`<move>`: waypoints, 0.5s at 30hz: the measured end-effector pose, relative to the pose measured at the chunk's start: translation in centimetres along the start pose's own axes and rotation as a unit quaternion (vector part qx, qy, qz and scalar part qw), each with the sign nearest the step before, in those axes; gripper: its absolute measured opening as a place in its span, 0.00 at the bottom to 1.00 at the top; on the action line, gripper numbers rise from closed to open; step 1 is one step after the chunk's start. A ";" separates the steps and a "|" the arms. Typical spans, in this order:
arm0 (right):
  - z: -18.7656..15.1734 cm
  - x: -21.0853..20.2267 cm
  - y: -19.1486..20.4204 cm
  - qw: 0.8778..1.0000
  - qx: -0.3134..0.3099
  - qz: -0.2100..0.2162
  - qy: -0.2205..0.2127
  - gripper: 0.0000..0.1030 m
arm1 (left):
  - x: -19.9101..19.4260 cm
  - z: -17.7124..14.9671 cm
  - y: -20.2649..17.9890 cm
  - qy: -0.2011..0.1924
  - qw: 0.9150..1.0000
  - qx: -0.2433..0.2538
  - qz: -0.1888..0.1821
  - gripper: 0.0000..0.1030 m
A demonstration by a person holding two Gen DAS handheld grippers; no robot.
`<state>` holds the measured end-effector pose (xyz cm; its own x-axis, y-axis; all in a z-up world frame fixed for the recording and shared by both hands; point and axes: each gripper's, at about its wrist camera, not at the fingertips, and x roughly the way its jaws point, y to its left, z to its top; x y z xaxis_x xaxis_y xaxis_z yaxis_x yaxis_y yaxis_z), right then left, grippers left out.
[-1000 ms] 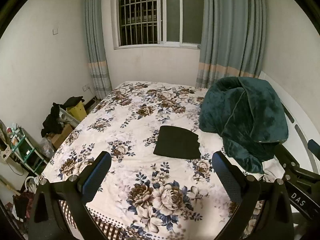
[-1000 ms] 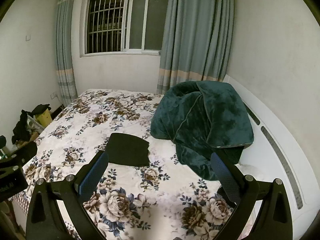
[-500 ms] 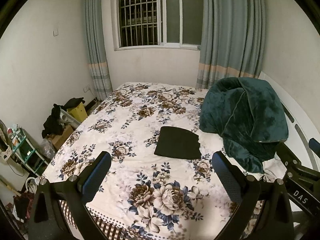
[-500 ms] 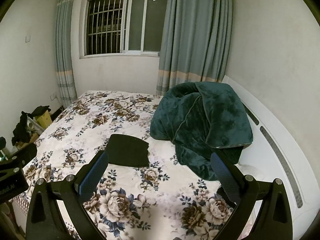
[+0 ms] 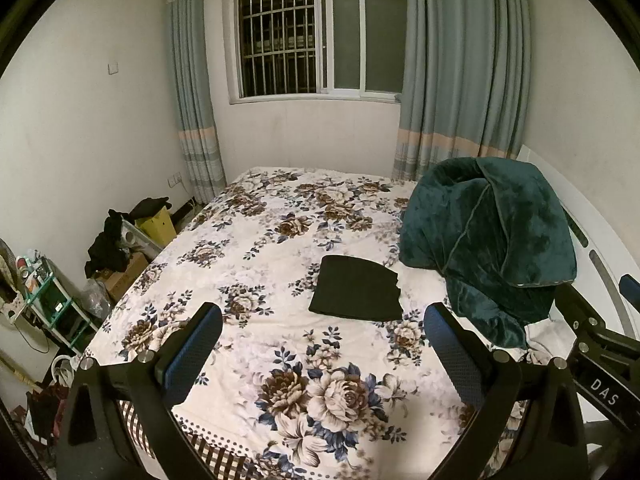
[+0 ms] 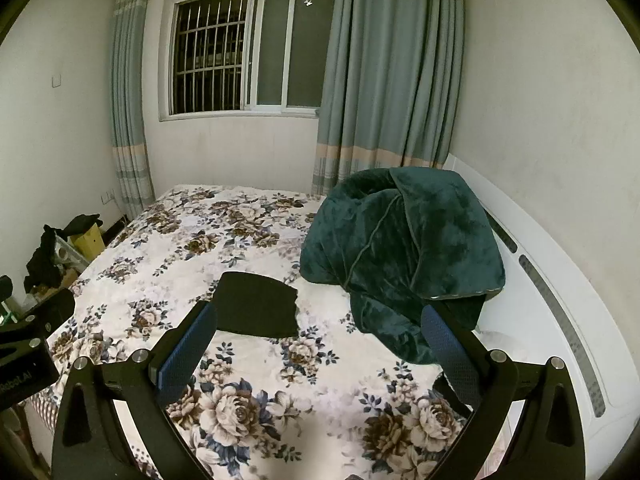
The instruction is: Fold small clothes
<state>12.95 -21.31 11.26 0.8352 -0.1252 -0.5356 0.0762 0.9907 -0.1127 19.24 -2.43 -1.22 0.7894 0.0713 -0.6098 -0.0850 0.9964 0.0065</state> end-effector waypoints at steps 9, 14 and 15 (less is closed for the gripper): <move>-0.1 -0.2 0.0 1.000 0.003 0.000 -0.001 1.00 | -0.1 0.0 0.1 -0.002 1.000 -0.001 0.000 1.00; -0.1 -0.4 0.1 1.000 0.003 0.000 -0.001 1.00 | -0.3 0.2 0.2 -0.001 1.000 -0.004 -0.001 1.00; -0.2 -0.4 0.1 1.000 0.004 0.000 -0.001 1.00 | -0.3 0.2 0.2 -0.001 1.000 -0.004 -0.001 1.00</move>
<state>12.50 -21.18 11.32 0.8365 -0.1247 -0.5336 0.0805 0.9912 -0.1055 19.10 -2.22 -0.90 0.7911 0.0697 -0.6076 -0.0879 0.9961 -0.0002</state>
